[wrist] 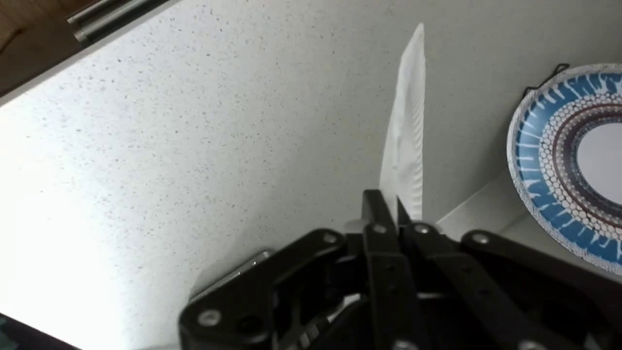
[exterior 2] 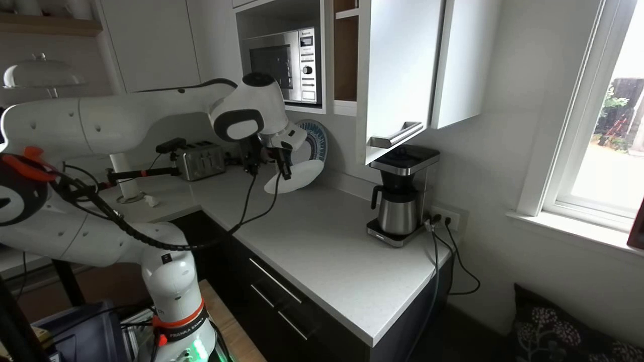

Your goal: Remove the plate and cup from the top cupboard and put them on the kitchen countertop

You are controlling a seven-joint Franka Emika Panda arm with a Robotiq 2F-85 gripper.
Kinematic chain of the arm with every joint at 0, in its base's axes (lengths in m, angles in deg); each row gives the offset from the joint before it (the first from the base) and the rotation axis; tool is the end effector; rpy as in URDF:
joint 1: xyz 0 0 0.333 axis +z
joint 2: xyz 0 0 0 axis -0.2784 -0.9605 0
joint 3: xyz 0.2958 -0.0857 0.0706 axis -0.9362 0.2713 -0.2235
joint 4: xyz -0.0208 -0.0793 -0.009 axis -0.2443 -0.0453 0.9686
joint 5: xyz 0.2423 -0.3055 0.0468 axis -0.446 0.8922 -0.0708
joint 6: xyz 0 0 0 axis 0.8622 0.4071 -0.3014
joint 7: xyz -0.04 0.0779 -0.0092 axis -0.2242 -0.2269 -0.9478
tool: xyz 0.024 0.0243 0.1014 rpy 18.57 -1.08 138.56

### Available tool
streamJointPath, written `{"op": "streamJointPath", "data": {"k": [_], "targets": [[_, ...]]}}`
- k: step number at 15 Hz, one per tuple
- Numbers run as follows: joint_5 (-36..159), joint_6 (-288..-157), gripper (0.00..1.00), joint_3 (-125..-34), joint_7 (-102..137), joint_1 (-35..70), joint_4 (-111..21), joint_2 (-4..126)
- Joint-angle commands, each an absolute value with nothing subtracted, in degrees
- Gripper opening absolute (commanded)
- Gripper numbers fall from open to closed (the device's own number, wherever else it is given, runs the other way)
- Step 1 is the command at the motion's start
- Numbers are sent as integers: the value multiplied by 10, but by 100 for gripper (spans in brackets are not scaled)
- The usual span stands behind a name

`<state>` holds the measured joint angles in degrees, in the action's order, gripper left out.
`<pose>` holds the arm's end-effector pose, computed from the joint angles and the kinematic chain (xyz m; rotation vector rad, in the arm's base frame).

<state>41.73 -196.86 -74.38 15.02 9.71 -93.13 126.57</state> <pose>0.3072 -0.0799 0.6023 -2.6501 0.5657 -0.4373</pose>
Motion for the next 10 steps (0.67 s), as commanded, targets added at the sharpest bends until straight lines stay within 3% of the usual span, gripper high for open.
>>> {"op": "streamJointPath", "data": {"k": [1,10], "targets": [[397,-2007,0,-727,222,117,-965,1224],[384,-2038,1,-718,294,121,-985,1149]]}}
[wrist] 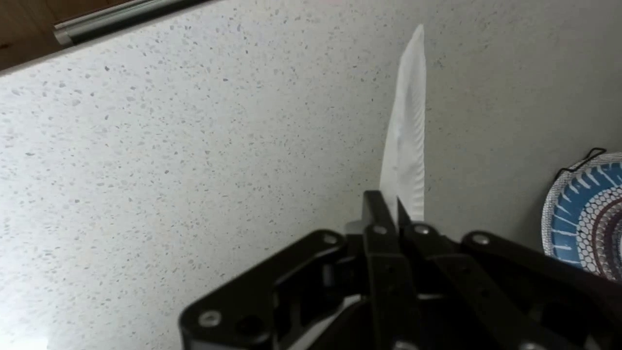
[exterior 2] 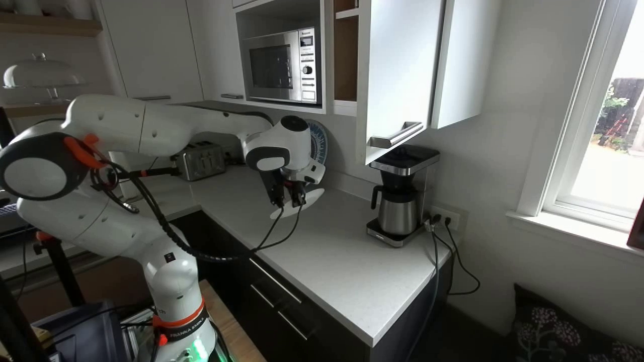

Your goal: Remove the plate and cup from the top cupboard and put them on the kitchen countertop

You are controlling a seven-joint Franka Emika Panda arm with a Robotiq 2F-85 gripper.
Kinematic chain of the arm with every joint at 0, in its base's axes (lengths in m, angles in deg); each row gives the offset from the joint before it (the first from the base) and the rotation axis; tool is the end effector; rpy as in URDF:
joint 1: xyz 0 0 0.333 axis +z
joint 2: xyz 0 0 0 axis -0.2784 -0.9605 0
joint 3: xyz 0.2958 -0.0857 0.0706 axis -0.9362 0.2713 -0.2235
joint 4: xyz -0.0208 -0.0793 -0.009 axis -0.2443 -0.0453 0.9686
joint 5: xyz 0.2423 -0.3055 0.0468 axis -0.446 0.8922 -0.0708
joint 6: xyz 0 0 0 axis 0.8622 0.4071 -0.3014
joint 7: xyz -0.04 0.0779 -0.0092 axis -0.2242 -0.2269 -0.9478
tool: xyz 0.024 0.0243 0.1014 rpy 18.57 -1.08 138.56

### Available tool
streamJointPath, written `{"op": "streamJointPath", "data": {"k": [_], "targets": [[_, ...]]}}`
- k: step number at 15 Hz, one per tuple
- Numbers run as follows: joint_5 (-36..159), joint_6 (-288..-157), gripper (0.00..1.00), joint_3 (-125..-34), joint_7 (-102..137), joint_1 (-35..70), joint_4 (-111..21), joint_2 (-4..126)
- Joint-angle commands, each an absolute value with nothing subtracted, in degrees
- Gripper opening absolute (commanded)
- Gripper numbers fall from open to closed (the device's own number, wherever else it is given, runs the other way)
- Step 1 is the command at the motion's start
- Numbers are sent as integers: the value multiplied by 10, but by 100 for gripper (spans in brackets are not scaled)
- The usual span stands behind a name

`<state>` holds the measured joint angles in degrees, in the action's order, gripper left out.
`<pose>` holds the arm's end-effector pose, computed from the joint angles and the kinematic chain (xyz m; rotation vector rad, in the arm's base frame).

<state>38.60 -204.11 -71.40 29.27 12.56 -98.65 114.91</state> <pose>0.3563 -0.0858 0.4971 -2.6821 0.3489 -0.2648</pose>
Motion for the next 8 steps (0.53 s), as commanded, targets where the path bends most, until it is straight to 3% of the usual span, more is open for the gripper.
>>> {"op": "streamJointPath", "data": {"k": [1,8], "targets": [[384,-2040,1,-717,297,121,-985,1142],[355,-2049,0,-696,308,125,-992,1096]]}}
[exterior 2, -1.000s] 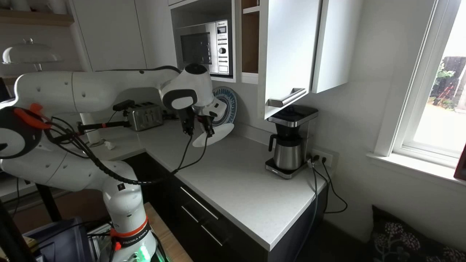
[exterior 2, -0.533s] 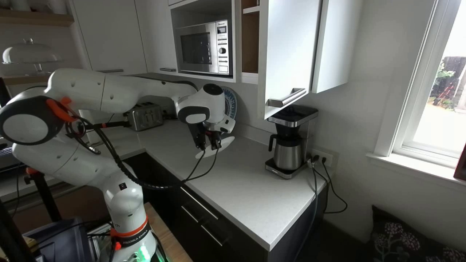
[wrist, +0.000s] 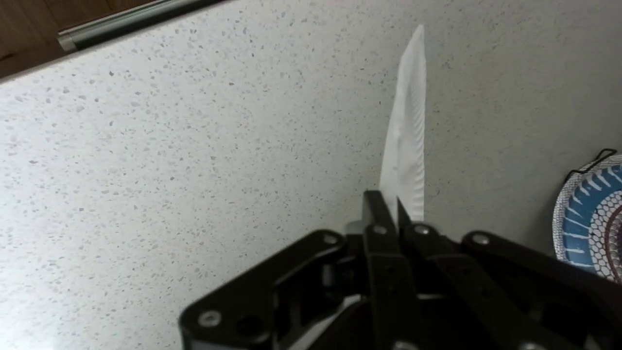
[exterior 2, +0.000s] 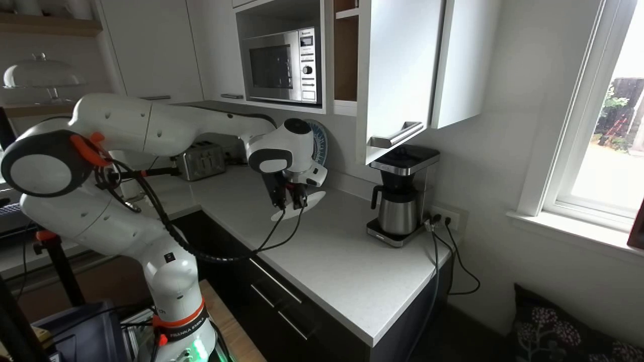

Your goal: Remove the plate and cup from the top cupboard and put them on the kitchen countertop

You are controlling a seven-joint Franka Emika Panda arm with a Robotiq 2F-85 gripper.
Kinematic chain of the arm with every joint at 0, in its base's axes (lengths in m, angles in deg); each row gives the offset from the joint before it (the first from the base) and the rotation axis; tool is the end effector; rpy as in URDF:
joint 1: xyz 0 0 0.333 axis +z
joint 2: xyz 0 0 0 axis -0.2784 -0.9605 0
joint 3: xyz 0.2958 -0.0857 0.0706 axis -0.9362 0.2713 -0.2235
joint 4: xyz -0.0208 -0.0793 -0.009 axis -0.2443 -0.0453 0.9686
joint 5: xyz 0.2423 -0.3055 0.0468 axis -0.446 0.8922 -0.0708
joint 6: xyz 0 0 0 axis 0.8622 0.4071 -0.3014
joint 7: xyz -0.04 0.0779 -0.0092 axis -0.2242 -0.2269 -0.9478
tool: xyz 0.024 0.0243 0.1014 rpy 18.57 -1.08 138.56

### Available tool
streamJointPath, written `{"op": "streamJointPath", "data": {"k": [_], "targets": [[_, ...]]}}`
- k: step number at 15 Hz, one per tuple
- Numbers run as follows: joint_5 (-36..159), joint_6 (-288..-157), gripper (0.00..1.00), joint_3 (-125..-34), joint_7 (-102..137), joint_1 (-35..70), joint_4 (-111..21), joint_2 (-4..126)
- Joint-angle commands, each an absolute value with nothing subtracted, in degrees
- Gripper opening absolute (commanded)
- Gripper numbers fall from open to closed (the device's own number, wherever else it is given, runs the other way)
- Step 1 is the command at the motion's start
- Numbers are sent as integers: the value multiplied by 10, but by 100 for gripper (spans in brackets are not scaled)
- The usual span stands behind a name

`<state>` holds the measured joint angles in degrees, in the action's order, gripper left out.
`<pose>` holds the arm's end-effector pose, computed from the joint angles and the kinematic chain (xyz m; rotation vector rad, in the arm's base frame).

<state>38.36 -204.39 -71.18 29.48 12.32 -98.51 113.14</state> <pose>0.3613 -0.0895 0.4874 -2.6809 0.3664 -0.2364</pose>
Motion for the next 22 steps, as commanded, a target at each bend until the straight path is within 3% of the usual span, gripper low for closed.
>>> {"op": "streamJointPath", "data": {"k": [1,13,14,16,22], "targets": [[342,-2047,0,-687,318,129,-994,1084],[201,-2168,0,-681,385,119,-1019,936],[199,-2169,26,-683,383,116,-1017,930],[207,-2176,32,-688,366,108,-1017,927],[310,-2180,78,-715,266,72,-1028,977]]}}
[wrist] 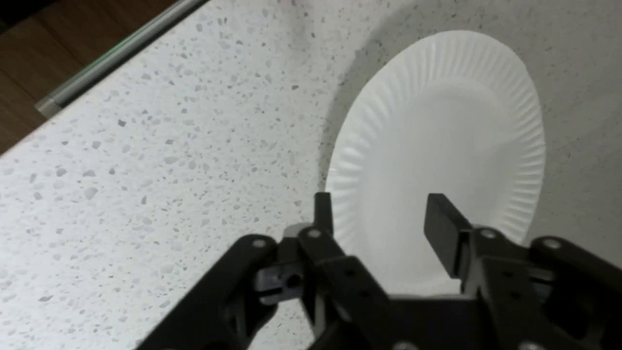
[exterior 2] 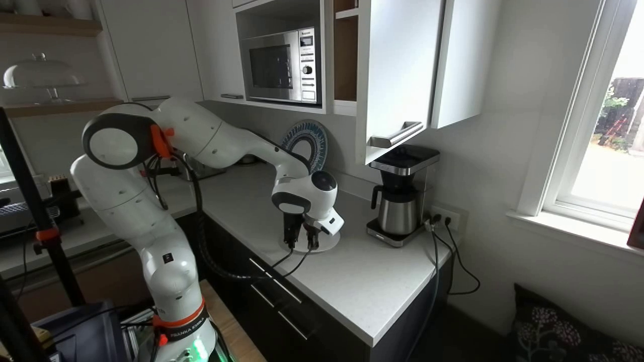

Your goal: Remove the plate and cup from the top cupboard and put them on the kitchen countertop

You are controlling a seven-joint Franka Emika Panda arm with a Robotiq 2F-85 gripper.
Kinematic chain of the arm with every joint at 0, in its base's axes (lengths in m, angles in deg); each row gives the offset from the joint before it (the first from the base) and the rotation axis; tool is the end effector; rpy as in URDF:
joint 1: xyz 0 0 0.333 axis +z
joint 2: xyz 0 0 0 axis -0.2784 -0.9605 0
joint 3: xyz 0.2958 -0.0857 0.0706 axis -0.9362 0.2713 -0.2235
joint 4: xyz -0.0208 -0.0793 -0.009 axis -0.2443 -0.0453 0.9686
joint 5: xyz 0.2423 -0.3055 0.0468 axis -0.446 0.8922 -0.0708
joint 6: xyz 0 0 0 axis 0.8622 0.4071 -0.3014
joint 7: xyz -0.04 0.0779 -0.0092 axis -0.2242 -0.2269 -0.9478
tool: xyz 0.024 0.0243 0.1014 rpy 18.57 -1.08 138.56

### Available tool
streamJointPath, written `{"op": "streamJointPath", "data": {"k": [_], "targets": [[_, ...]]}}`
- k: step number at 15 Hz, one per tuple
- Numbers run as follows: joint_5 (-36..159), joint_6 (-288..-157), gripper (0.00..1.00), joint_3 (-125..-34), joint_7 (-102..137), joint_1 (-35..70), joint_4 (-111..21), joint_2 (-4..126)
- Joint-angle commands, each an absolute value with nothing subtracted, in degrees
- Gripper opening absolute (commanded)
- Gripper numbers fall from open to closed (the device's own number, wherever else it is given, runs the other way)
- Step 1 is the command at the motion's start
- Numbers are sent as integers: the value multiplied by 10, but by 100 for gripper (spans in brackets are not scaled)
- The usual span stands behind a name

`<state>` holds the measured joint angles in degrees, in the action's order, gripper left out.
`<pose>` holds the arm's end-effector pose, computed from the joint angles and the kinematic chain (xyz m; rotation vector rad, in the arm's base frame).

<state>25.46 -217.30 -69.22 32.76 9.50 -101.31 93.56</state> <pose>0.3928 -0.1322 0.3510 -2.5320 0.7355 -0.0851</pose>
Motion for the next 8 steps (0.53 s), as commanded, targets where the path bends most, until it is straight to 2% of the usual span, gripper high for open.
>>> {"op": "streamJointPath", "data": {"k": [1,3,8], "targets": [[333,-2179,85,-720,246,67,-1028,990],[400,-2181,99,-740,199,51,-1026,1025],[551,-2165,100,-793,145,27,-992,1118]]}}
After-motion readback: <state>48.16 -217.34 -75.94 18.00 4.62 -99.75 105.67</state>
